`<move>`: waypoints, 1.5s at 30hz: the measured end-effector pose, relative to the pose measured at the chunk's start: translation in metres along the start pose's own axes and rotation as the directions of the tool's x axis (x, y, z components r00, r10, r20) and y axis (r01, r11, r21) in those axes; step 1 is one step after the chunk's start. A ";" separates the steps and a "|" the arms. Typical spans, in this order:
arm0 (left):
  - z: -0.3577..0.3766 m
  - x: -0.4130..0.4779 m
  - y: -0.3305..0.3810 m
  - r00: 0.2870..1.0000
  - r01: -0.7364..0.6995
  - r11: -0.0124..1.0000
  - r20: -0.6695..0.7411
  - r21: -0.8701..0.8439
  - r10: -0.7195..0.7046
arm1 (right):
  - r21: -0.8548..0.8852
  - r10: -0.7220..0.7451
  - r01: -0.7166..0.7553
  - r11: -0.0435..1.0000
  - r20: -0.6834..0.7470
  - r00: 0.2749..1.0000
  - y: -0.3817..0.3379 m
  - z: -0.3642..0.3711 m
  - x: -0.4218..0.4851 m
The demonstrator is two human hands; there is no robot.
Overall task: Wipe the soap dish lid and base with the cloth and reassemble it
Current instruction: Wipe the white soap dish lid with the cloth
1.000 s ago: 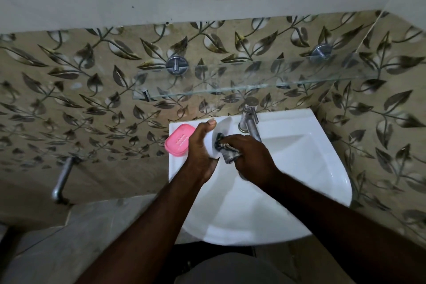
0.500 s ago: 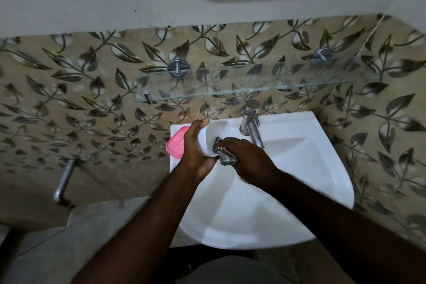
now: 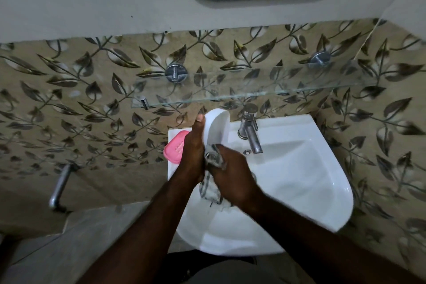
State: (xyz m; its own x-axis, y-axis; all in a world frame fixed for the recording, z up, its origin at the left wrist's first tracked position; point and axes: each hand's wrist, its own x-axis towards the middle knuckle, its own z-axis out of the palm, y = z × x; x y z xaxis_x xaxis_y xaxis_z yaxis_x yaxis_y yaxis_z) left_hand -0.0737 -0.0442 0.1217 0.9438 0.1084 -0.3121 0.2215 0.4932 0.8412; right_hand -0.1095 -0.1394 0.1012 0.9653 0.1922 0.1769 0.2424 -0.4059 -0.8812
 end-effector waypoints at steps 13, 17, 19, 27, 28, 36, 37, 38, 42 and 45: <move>0.001 0.008 0.000 0.992 0.099 0.994 -0.076 -0.053 -0.103 | -0.006 0.039 -0.039 0.999 0.075 0.996 0.008 -0.006 0.008; -0.004 0.011 0.003 0.984 0.044 0.995 -0.167 -0.090 -0.059 | -0.083 -0.083 0.093 0.992 0.118 0.990 0.014 -0.006 0.002; -0.002 0.009 0.005 0.991 0.091 0.993 -0.095 -0.071 -0.098 | -0.446 -0.337 0.384 0.808 0.184 0.923 0.036 -0.016 0.005; 0.006 0.012 0.007 0.982 0.124 0.992 -0.147 0.008 -0.121 | 0.046 0.069 -0.078 0.996 0.179 0.981 0.016 -0.011 0.021; 0.004 0.015 0.007 0.978 0.119 0.993 -0.171 0.002 -0.117 | 0.051 0.051 -0.060 0.997 0.171 0.984 0.015 -0.008 0.018; -0.004 0.023 0.008 0.946 0.320 0.947 -0.040 -0.038 -0.321 | -0.535 -0.304 0.417 0.735 0.289 0.908 0.057 -0.028 0.018; -0.006 0.025 0.008 0.943 0.329 0.944 -0.039 -0.029 -0.330 | -0.494 -0.267 0.372 0.786 0.272 0.925 0.051 -0.026 0.018; -0.008 0.025 0.009 0.944 0.328 0.944 -0.029 -0.025 -0.329 | -0.423 -0.208 0.303 0.854 0.257 0.944 0.042 -0.025 0.017; -0.014 0.025 0.008 0.961 0.276 0.957 0.020 -0.090 -0.276 | -0.075 0.009 0.011 0.997 0.267 0.964 0.021 -0.021 0.014; -0.014 0.024 0.008 0.959 0.281 0.960 0.031 -0.005 -0.281 | -0.232 -0.243 0.285 0.930 0.194 0.951 0.036 -0.016 0.008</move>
State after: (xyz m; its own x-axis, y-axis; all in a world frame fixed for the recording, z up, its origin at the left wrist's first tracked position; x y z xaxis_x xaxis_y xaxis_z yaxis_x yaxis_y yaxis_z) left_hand -0.0525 -0.0254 0.1148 0.8507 -0.0614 -0.5220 0.4768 0.5080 0.7174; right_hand -0.0919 -0.1672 0.0780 0.8397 0.4546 0.2970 0.5230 -0.5300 -0.6675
